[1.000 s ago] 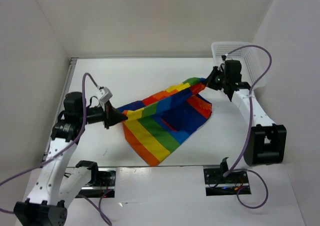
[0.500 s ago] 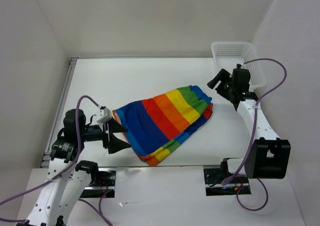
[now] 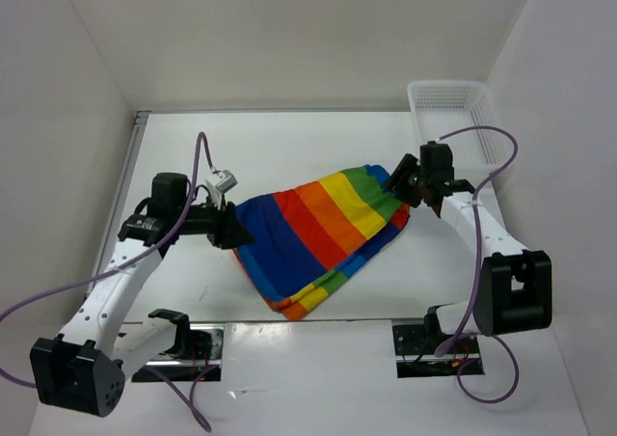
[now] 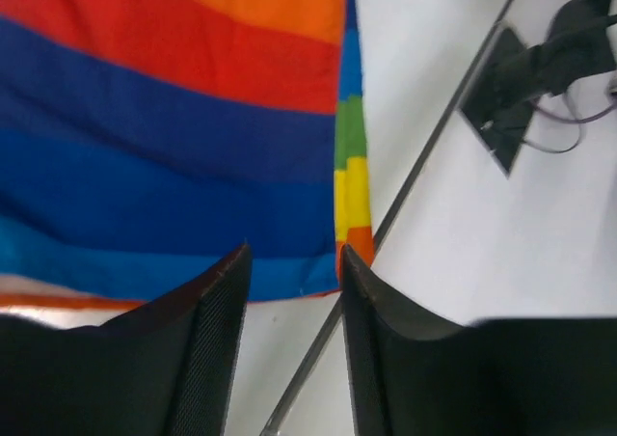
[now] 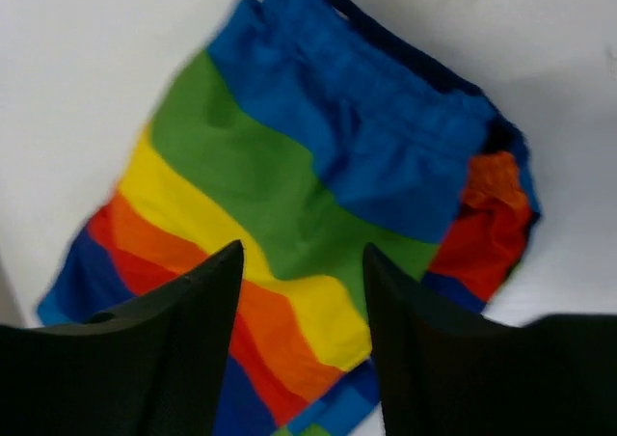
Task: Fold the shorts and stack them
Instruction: Fold the shorts
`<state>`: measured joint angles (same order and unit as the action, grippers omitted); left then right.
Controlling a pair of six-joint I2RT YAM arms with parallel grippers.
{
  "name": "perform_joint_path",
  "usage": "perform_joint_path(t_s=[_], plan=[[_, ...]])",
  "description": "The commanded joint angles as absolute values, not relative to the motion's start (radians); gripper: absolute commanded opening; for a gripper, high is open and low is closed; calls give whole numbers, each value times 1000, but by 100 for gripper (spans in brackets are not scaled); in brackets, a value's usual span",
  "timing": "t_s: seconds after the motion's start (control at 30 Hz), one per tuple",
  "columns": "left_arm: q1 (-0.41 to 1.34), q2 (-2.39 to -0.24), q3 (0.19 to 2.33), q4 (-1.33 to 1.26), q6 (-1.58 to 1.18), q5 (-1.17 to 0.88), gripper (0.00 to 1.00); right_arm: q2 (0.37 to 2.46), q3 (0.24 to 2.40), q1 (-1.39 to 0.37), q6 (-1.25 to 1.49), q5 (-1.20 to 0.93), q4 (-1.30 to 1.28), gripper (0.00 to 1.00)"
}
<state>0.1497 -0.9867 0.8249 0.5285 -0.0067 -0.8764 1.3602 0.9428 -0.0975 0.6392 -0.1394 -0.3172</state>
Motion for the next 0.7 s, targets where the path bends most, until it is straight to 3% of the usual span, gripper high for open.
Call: perform_joint_path(t_s=[0.0,0.03,0.07,0.1,0.13,0.33,0.53,0.63,0.67], plan=[[175,-973,804,618,0,-740,49,1338,890,-95,652,-65,-377,61],[175,-986,792,608,0,-694,59,1338,890,-95,652,-64,-377,76],[175,-1005,782,589,0,-668,84,1350,879,-95,652,-86,-377,77],[175,-1005,782,572,0,-619,86,1371,879,-95,652,-104,-377,79],[175,-1015,770,554,0,-510,86,1380,879,-95,652,-147,-368,79],[175,-1204,733,378,0,-379,82,1430,838,-133,652,-150,-370,75],[196,-1521,831,256,0,-402,79,1448,787,-143,683,-158,-321,68],[196,-1638,916,223,0,-379,72,1468,778,-170,696,-192,-302,49],[196,-1685,936,212,0,-379,69,1468,778,-181,709,-192,-302,34]])
